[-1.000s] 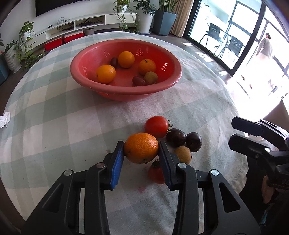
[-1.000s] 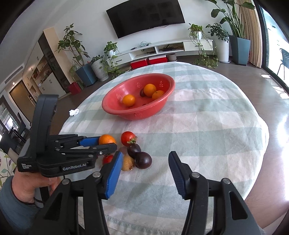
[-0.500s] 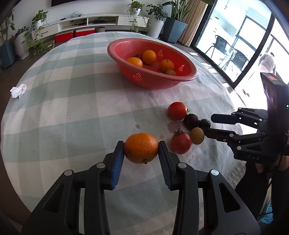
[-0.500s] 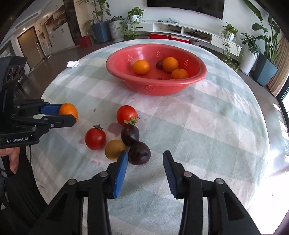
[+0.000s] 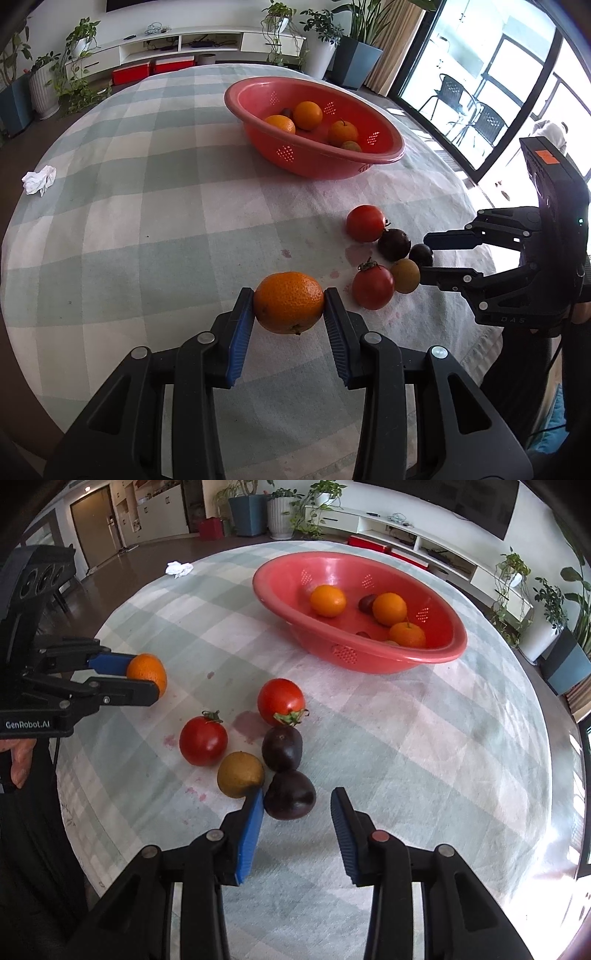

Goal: Organize fruits
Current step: 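Grasp an orange with the left gripper while the right gripper grasps a dark purple plum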

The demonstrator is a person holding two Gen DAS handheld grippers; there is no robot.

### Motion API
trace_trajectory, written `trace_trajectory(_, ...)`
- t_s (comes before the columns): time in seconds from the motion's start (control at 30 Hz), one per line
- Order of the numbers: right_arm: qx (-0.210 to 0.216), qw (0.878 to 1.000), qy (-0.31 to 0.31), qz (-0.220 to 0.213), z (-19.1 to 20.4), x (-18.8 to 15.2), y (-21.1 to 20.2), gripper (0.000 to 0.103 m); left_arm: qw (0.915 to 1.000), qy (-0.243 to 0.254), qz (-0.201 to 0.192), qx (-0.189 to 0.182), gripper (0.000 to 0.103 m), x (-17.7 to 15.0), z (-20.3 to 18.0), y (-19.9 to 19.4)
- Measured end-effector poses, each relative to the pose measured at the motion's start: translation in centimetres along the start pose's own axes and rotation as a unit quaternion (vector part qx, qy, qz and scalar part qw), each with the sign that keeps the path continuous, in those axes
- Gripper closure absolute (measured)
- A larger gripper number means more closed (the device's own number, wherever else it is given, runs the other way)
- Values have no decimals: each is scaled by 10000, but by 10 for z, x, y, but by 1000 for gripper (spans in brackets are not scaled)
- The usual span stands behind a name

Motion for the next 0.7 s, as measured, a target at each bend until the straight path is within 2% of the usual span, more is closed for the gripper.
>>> trace_trajectory(0.27, 34, 9991, -396, 171, 7, 0, 7, 63, 10000, 16, -11, -13, 67, 2, -1, 0)
trace_trajectory(0.37, 80, 9983, -524, 235, 12, 0, 11, 67, 10000, 6, -7, -12, 67, 2, -1, 0)
trace_trajectory(0.47, 168, 9983, -512, 222, 14, 1, 12, 73, 10000, 13, -4, -18, 67, 2, -2, 0)
trace_trajectory(0.7, 219, 9991, -347, 113, 13, 1, 8, 73, 10000, 19, -11, -19, 67, 2, -2, 0)
Point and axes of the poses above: each gripper's, at about its wrist camera, not at the fingertips, and y roughly the way its jaws point, z to its left, x to its top, the point moved 8 cm from there along y, roughly the way its jaws point, and after that the axes turned 12 degrees about y, right-handed, at the moved point
